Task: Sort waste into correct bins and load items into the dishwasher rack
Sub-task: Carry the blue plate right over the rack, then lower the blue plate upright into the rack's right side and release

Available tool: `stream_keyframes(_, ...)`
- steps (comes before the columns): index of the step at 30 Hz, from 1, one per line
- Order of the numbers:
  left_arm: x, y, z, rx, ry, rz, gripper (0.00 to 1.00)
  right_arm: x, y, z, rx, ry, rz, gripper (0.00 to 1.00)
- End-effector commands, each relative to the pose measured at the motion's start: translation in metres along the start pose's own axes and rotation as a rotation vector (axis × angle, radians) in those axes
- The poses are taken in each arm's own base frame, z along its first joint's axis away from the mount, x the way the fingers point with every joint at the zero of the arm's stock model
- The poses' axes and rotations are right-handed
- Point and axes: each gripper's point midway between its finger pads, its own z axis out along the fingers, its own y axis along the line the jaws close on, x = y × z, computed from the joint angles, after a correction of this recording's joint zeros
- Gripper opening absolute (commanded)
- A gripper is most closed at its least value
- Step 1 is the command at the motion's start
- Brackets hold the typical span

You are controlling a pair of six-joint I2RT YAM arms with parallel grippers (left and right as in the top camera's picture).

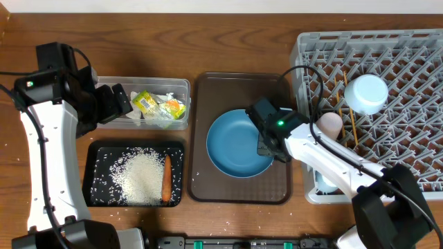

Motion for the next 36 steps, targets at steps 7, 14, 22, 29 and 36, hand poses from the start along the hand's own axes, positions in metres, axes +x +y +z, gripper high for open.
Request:
stream_keyframes(7, 0.001, 0.004, 0.002, -0.016, 0.007, -0.010, 0.97, -0.055, 0.006, -0.094, -0.082, -0.223, -0.025, 0.01)
stream_keyframes(14, 0.001, 0.004, 0.002, -0.016, 0.007, -0.010, 0.97, -0.081, -0.022, -0.161, -0.092, -0.443, -0.016, 0.02)
stream_keyframes(22, 0.001, 0.004, 0.002, -0.016, 0.007, -0.010, 0.97, -0.096, -0.155, -0.272, 0.248, -0.809, 0.207, 0.02)
stream_keyframes(29, 0.001, 0.004, 0.002, -0.016, 0.007, -0.010, 0.97, -0.066, -0.276, -0.347, 0.805, -0.958, 0.376, 0.02)
stream_keyframes(36, 0.001, 0.004, 0.002, -0.016, 0.007, -0.010, 0.97, -0.040, -0.346, -0.367, 1.169, -0.849, 0.597, 0.01)
